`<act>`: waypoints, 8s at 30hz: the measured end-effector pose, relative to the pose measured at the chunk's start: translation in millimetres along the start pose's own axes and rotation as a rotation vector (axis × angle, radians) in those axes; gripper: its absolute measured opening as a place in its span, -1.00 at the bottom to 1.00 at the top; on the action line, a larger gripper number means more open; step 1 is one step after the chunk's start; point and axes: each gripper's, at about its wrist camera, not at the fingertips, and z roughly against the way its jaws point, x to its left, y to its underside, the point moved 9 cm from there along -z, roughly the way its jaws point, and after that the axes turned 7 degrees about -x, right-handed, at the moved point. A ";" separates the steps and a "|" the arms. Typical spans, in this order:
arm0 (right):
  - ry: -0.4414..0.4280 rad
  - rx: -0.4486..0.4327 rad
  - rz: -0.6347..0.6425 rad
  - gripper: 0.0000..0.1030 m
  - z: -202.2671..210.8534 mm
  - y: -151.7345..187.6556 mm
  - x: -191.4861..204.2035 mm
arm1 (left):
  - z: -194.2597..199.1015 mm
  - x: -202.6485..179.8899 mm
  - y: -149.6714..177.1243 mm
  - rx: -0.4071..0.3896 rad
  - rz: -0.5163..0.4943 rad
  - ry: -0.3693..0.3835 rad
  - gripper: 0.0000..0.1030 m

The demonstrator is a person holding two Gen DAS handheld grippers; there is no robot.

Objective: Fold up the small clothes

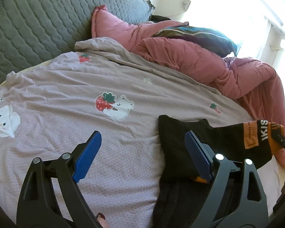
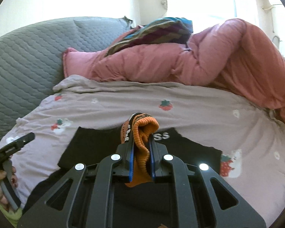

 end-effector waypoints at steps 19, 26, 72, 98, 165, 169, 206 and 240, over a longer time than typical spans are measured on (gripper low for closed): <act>0.070 0.081 -0.053 -0.77 -11.1 39.8 -43.8 | -48.6 -96.0 24.6 0.189 -0.109 0.076 0.59; 0.159 0.105 0.005 -0.47 -13.9 50.3 -60.6 | -73.1 -128.3 58.6 0.270 -0.165 0.172 0.59; 0.059 0.320 -0.060 -0.16 -52.2 123.6 -37.0 | -77.9 -121.2 103.1 0.381 -0.340 0.166 0.39; 0.056 0.269 -0.093 0.52 -28.0 111.5 -34.2 | -53.7 -114.1 79.9 0.318 -0.296 0.165 0.67; 0.021 0.167 -0.068 0.70 86.5 100.0 -44.9 | 56.0 -21.9 94.4 0.278 -0.161 0.066 0.81; 0.022 0.172 -0.069 0.70 91.7 105.4 -47.9 | 66.2 -21.9 99.4 0.286 -0.167 0.069 0.81; -0.038 0.185 -0.045 0.70 146.2 144.4 -45.3 | 119.6 -3.2 163.7 0.434 -0.141 0.066 -0.48; -0.127 0.427 -0.157 0.15 187.3 244.8 -73.0 | 119.9 -9.2 176.7 0.469 -0.170 0.083 -0.66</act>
